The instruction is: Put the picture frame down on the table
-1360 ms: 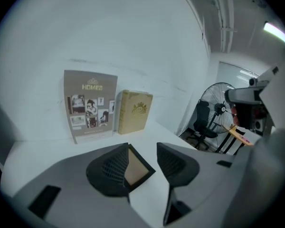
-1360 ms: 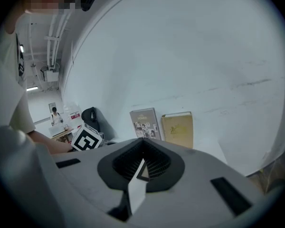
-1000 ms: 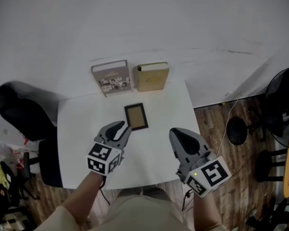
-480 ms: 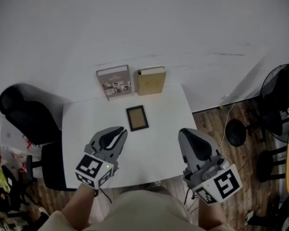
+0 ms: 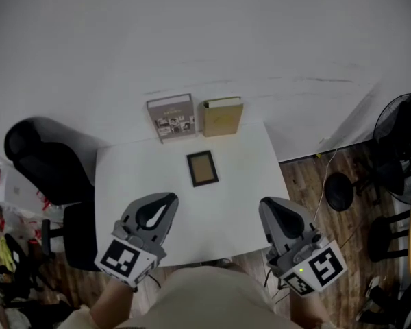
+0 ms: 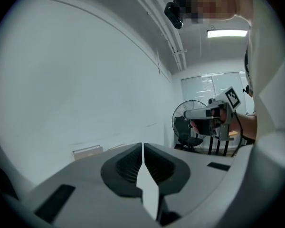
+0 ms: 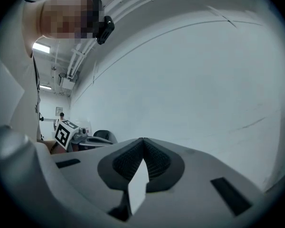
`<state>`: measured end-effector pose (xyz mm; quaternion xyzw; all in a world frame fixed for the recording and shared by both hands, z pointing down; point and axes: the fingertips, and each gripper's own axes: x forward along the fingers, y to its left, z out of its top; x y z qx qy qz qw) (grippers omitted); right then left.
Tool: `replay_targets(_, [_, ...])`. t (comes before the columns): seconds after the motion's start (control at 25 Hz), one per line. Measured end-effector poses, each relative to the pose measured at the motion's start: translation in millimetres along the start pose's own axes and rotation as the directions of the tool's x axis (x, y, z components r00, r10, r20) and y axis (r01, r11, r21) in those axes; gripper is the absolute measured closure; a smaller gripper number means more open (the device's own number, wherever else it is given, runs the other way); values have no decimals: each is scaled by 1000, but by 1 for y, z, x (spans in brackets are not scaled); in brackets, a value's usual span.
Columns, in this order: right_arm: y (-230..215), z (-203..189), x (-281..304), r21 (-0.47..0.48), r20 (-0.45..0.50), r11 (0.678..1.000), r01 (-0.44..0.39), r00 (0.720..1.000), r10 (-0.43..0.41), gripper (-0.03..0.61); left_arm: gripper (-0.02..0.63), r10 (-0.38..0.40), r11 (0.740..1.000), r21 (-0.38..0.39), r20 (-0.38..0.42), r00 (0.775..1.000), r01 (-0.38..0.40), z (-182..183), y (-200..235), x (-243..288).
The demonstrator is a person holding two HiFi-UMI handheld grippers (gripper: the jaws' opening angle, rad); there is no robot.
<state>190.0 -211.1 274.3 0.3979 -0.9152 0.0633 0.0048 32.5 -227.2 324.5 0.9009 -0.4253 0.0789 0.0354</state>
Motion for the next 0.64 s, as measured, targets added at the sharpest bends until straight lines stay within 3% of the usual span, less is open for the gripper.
replay_targets(0.28, [12, -25, 7, 13, -85, 999, -40, 996, 41, 555, 583, 59, 998, -37, 11, 998, -58, -9, 15, -18])
replay_targets(0.64, [18, -19, 15, -27, -93, 997, -72, 993, 69, 555, 583, 32, 999, -32, 1, 1000, -32, -3, 10, -20])
